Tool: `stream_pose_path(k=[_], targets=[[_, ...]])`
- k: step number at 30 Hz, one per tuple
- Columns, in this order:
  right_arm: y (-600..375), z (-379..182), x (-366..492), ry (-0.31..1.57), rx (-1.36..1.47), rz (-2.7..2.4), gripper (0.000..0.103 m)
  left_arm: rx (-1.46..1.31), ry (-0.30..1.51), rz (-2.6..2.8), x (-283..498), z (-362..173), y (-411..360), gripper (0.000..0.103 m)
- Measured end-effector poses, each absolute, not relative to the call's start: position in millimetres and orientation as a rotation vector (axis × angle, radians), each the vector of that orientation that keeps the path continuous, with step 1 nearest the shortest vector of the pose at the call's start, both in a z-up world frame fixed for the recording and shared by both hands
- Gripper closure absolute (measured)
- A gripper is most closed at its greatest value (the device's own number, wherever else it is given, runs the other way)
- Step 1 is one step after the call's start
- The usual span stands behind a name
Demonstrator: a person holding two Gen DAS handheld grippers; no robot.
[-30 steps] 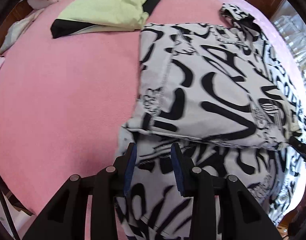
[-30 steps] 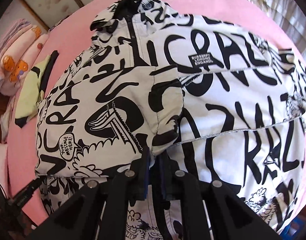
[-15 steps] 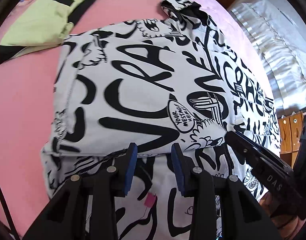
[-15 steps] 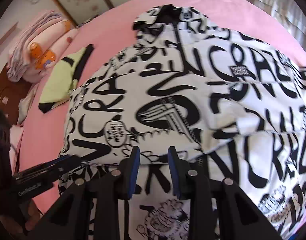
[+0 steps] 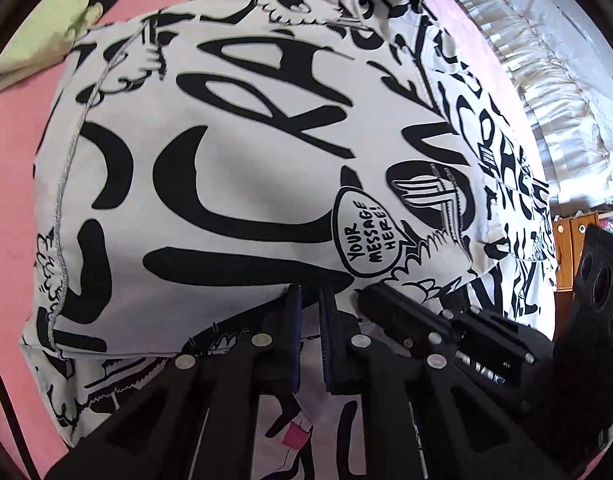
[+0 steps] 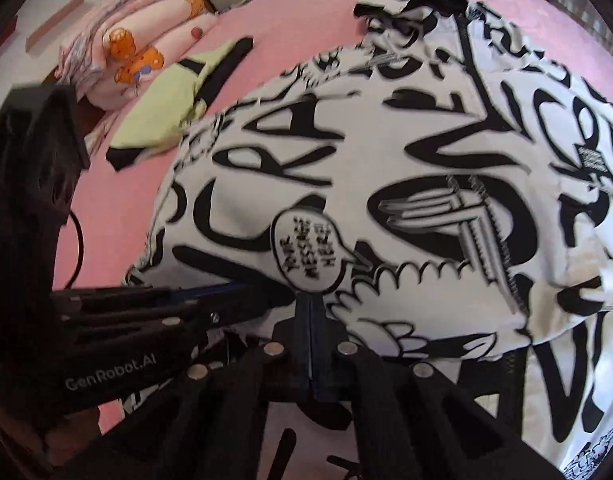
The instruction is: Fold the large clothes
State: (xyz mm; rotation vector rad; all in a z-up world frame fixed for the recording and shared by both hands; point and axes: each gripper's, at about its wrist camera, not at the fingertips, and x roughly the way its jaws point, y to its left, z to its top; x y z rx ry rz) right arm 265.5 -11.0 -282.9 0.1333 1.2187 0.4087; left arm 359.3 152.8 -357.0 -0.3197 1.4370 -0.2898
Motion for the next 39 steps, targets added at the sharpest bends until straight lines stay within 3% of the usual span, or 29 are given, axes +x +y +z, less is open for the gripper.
stream_pose_path(k=[9, 22, 32, 39], targets=[[-7, -306, 264, 1.251, 0.07, 0.369, 0.103, -0.294, 1.451, -0.191, 359, -365, 163, 0.098], [-81, -297, 268, 1.247, 0.065, 0.194, 0.103, -0.334, 1.412, 0.057, 331, -347, 260, 0.098], [-133, -293, 283, 1.272, 0.089, 0.109, 0.103, -0.356, 1.41, 0.145, 326, -356, 260, 0.098], [-119, -257, 289, 1.179, 0.145, 0.14, 0.103, -0.264, 1.335, 0.103, 340, -318, 240, 0.098]])
